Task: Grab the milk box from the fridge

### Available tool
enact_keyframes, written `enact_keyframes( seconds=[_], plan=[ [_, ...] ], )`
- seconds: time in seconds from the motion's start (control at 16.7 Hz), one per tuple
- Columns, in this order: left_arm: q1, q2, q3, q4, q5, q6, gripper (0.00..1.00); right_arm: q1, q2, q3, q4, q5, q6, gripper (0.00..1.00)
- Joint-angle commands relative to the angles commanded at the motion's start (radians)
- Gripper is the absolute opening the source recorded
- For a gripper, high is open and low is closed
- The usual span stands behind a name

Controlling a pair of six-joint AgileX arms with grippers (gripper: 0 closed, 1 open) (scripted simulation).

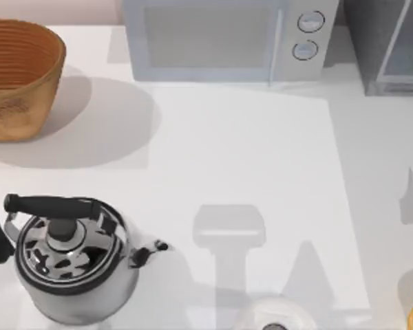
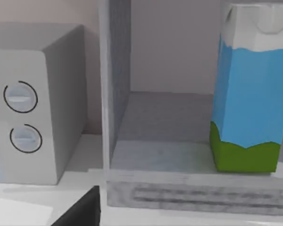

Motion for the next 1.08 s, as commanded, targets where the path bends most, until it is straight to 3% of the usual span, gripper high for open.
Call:
enact_keyframes(
  seconds=[0.36,0.6,1.08],
  plan=[
    [0.000,0.000,0.000,0.000,0.000,0.000,1.00,-0.178,0.582,0.055,0.497,-0.136,0.012,1.00],
    [0.000,0.000,0.000,0.000,0.000,0.000,1.00,-0.259,0.830,0.085,0.730,-0.201,0.021,1.00],
    [0.000,0.000,0.000,0.000,0.000,0.000,1.00,-0.288,0.915,0.096,0.820,-0.227,0.025,1.00]
  ],
)
